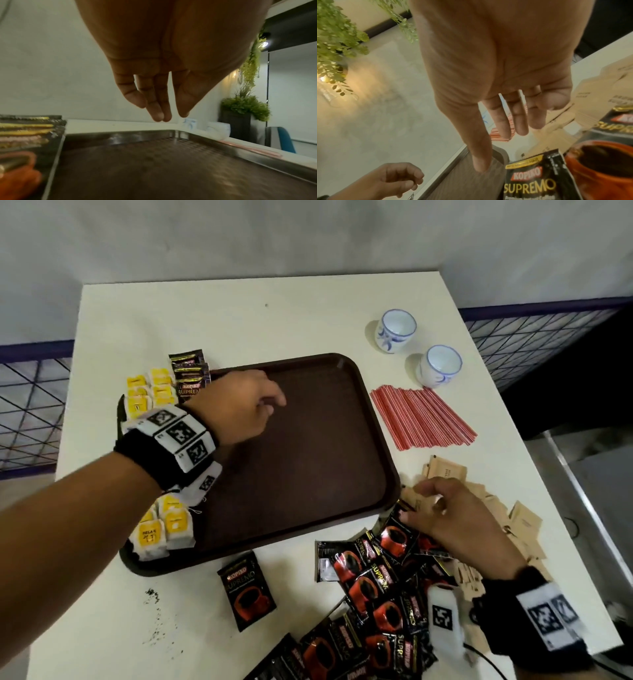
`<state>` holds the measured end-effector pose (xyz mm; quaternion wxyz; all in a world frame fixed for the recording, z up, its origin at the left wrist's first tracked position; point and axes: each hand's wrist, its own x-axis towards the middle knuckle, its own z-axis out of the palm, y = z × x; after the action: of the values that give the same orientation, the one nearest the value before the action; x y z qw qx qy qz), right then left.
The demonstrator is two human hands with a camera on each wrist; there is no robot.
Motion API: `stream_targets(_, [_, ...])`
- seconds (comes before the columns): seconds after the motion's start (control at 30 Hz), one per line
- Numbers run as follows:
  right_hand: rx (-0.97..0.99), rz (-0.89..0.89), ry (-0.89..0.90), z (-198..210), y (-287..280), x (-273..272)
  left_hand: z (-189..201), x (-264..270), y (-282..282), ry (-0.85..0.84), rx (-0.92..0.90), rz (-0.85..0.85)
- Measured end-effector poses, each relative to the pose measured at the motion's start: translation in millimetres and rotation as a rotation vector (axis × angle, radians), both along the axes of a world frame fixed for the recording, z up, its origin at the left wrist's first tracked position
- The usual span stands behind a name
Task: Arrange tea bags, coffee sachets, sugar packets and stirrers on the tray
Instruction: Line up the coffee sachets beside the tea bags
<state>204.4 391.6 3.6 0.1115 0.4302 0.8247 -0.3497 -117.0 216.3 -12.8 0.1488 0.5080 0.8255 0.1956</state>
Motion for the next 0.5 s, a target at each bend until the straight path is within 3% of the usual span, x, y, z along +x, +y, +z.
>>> stream_targets(0.13, [0.048, 0.107, -0.079, -14.9, -0.8, 3.3, -6.6, 42.1, -9.4, -0.053, 0.074, 0.009])
stream_targets(0.3, [0.112, 0.150, -0.121, -32.3, -8.7, 3.2, -3.2, 105.9, -11.5, -0.085, -0.069, -0.134])
stream_targets(0.5, [0.056, 0.085, 0.062, -24.8, -10.9, 5.6, -6.6, 175.2, 2.6, -0.142, -0.225, -0.111])
